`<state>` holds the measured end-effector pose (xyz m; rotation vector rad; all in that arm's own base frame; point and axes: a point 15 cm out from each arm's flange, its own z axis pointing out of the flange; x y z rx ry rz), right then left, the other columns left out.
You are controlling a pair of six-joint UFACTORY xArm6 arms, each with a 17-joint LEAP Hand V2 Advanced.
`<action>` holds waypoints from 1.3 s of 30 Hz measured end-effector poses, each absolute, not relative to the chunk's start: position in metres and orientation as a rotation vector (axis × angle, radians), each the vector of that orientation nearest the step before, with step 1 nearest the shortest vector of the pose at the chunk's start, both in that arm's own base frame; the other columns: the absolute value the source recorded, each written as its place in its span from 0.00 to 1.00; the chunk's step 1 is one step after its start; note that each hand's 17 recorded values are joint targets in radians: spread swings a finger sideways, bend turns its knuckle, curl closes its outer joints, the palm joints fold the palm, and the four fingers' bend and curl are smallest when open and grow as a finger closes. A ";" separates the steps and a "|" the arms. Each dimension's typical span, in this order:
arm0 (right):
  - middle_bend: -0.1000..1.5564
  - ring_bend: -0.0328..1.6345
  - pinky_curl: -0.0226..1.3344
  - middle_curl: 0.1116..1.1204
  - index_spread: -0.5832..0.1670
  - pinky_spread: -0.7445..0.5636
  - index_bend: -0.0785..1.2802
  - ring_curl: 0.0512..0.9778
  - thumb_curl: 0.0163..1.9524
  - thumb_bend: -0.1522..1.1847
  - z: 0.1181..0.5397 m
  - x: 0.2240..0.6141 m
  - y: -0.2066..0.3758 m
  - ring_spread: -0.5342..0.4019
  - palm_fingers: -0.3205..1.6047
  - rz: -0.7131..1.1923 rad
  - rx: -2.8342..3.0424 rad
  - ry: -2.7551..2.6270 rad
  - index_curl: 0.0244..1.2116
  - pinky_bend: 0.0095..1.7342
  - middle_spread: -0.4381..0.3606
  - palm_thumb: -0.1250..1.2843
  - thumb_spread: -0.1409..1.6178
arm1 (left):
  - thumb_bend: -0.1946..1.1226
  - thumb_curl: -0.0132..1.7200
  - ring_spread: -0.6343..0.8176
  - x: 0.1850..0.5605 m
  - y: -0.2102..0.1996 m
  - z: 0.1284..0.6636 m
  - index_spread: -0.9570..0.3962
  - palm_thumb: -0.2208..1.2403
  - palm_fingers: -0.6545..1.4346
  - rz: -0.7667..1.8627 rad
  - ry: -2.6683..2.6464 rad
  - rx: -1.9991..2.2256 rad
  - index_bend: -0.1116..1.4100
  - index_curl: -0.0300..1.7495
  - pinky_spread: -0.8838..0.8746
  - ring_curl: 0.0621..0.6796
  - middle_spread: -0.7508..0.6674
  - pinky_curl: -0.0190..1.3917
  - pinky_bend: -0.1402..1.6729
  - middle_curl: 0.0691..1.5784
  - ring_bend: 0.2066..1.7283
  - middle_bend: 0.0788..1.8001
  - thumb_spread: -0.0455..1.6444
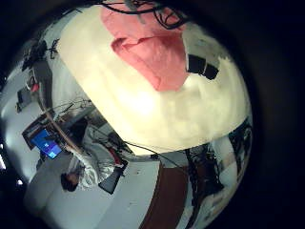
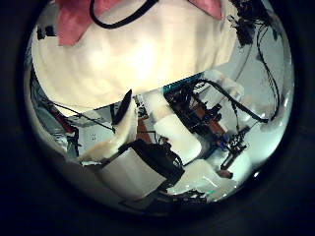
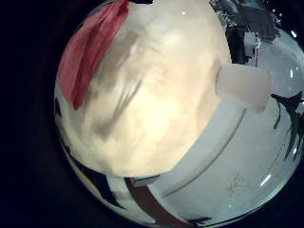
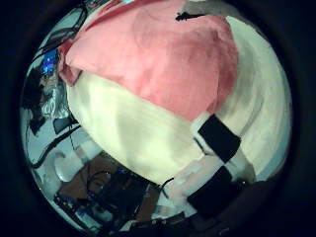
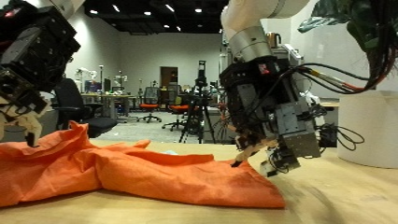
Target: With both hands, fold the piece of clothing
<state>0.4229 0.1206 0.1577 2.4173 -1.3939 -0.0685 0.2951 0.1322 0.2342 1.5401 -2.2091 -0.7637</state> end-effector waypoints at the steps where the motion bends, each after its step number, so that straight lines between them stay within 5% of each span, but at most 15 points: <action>1: 0.31 0.24 0.27 0.24 0.23 0.74 0.34 0.20 0.17 0.07 0.150 0.421 0.120 0.63 0.23 -0.084 2.412 -1.376 0.35 0.17 0.32 0.51 0.84 | 0.13 0.19 0.40 0.294 0.132 0.230 0.68 0.48 0.41 -0.768 -2.201 1.540 0.18 0.24 0.45 0.45 0.44 0.39 0.35 0.29 0.34 0.13 0.65; 11: 0.28 0.19 0.24 0.22 0.26 0.77 0.26 0.18 0.14 0.09 0.121 0.420 0.093 0.69 0.26 -0.163 2.346 -1.399 0.31 0.12 0.38 0.34 0.79 | 0.13 0.19 0.41 0.309 0.148 0.209 0.67 0.49 0.40 -0.855 -2.147 1.597 0.20 0.23 0.49 0.42 0.44 0.35 0.29 0.27 0.31 0.13 0.66; 25: 0.24 0.16 0.22 0.23 0.28 0.76 0.21 0.18 0.13 0.10 0.125 0.390 0.043 0.68 0.29 -0.217 2.282 -1.456 0.30 0.09 0.44 0.32 0.79 | 0.13 0.19 0.44 0.327 0.172 0.198 0.67 0.49 0.41 -0.875 -2.093 1.636 0.18 0.22 0.55 0.37 0.45 0.31 0.24 0.25 0.27 0.12 0.66; 39: 0.23 0.14 0.19 0.23 0.28 0.76 0.19 0.20 0.12 0.10 0.173 0.398 -0.003 0.67 0.31 -0.160 2.313 -1.590 0.30 0.10 0.45 0.32 0.79 | 0.13 0.18 0.44 0.339 0.181 0.227 0.67 0.49 0.42 -0.851 -2.123 1.693 0.18 0.21 0.56 0.35 0.45 0.30 0.23 0.24 0.27 0.11 0.66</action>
